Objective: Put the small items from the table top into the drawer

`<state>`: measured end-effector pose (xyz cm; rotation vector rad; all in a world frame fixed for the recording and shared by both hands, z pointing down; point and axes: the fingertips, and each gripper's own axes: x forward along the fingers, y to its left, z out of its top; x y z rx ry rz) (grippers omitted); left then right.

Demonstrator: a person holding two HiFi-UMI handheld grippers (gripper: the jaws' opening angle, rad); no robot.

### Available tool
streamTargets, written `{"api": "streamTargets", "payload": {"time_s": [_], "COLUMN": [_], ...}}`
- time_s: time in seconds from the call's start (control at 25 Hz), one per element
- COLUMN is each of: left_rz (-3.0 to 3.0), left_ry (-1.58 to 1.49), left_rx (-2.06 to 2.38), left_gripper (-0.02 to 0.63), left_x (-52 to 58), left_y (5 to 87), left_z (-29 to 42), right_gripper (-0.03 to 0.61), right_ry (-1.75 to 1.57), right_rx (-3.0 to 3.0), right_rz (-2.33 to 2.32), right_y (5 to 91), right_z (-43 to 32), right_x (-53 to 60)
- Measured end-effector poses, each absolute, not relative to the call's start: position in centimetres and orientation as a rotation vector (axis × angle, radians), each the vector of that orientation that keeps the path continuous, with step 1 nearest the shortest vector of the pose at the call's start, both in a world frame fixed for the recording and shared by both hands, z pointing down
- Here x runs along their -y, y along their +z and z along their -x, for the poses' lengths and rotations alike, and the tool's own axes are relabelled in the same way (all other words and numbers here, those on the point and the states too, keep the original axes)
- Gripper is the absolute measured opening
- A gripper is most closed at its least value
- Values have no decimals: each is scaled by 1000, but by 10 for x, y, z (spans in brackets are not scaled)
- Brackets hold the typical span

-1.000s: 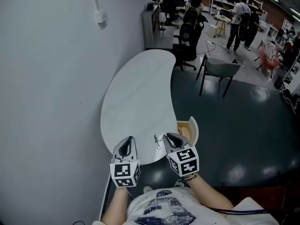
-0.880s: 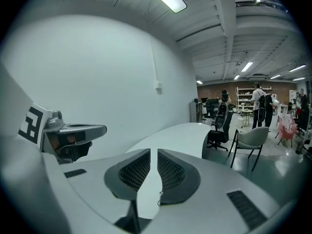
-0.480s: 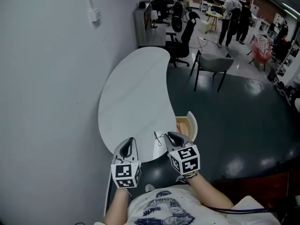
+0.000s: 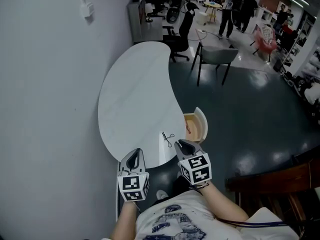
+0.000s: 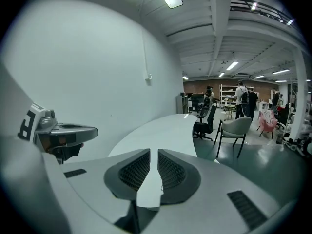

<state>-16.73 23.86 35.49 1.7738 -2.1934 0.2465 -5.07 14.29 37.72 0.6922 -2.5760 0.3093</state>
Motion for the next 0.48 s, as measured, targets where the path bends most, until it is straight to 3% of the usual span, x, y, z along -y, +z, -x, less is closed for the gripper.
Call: {"api": "streamTargets", "payload": {"time_s": [0.48], "left_rz": [-1722], "left_ry": [294], "left_rx": [2101], "left_gripper": [20], "left_x": [-212], "left_y": [420], "left_z": [195], "right_gripper": [63], "right_ry": [356], "right_rx": [2475], "right_rz": [-600], "right_y": [451], "right_z": [87], "right_x": [-120]}}
